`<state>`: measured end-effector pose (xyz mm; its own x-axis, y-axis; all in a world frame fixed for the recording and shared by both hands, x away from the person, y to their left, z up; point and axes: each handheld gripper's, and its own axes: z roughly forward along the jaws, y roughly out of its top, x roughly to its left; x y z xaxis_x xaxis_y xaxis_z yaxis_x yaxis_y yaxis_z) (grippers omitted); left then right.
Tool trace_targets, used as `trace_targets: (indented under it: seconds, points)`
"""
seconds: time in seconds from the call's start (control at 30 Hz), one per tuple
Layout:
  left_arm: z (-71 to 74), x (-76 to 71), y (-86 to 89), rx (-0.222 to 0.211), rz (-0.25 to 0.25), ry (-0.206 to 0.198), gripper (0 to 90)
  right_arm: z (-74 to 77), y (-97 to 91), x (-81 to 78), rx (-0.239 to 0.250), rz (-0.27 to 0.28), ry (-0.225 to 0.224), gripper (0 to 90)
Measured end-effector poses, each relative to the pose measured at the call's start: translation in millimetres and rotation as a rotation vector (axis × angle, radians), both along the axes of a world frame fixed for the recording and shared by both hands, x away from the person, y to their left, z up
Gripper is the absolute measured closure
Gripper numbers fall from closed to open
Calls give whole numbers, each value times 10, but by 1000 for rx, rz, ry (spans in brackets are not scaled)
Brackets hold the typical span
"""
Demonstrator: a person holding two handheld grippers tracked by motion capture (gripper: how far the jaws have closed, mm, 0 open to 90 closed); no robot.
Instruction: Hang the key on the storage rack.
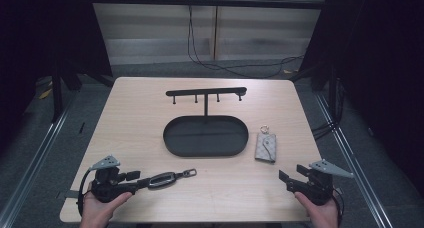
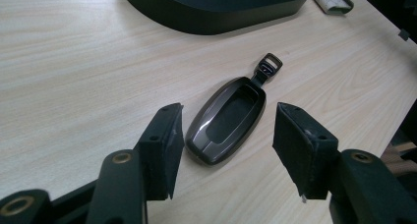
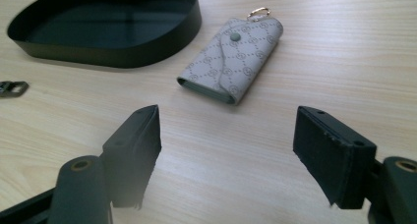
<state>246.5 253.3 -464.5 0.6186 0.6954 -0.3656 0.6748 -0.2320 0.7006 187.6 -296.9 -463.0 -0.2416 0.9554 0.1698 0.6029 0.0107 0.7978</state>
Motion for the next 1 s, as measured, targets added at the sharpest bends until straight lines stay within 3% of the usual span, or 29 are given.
trace_targets:
  seconds: [0.2,0.27,0.43,0.53,0.57,0.7,0.8,1.0]
  points:
    - [14,-13,-57,33,-46,-14,489,-21,-2,28,19,37,22,251]
    - [36,-7,-60,53,-40,-28,485,-24,13,24,1,33,27,240]
    - [99,9,-109,58,-68,-36,487,-30,28,33,-16,27,36,219]
    - [110,51,-177,59,-119,-12,463,-24,32,29,-13,30,33,216]
    - [110,84,-240,86,-156,2,426,-33,39,30,-19,32,41,216]
    - [149,104,-325,117,-213,14,476,-38,34,33,-21,21,42,215]
    - [173,116,-348,126,-213,20,498,-42,27,40,-4,22,49,220]
    - [349,205,-458,170,-245,23,539,-40,47,39,-13,39,48,219]
